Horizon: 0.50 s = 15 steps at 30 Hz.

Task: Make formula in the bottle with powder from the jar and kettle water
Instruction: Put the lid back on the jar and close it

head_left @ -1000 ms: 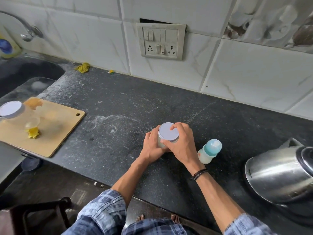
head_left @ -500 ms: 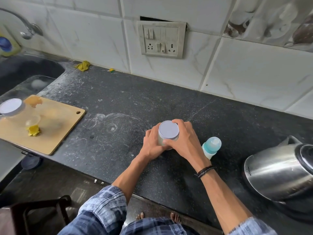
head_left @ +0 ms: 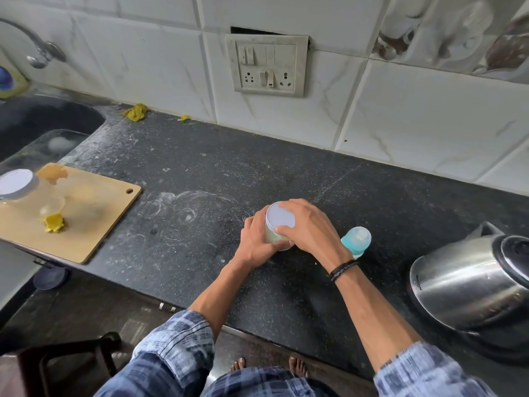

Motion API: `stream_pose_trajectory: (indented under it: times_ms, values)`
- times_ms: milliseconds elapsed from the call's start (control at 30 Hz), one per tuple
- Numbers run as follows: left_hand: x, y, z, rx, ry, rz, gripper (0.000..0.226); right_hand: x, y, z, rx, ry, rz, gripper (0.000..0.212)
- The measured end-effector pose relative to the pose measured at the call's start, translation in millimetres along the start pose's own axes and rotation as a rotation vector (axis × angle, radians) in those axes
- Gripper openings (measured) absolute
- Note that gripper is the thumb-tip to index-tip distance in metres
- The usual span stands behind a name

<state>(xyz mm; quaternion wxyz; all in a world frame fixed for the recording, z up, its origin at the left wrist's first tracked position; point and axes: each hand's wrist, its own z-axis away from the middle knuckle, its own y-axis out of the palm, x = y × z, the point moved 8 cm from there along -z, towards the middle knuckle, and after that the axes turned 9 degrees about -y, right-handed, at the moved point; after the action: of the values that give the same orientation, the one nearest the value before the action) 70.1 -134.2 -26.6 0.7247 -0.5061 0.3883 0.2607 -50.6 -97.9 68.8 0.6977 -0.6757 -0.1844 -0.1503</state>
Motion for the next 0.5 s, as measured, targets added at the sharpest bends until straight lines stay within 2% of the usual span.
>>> stream_pose_trajectory:
  times_ms: [67, 267, 367, 500]
  values:
    - [-0.5, -0.8, -0.1, -0.001, -0.002, -0.004, 0.104, 1.3, -1.6, -2.5, -0.02, 0.019, 0.05, 0.064]
    - [-0.4, 0.0, -0.9, -0.001, -0.009, -0.015, 0.103, 6.5, -13.8, -4.9, -0.051, 0.063, 0.199, 0.084]
    - [1.0, 0.3, -2.3, 0.002, -0.011, -0.016, 0.104, 15.3, -10.9, -7.5, 0.007, 0.005, 0.176, 0.075]
    - [2.8, 1.3, -3.2, 0.005, -0.012, -0.011, 0.101, 19.0, -8.8, -6.2, 0.018, 0.033, 0.242, 0.064]
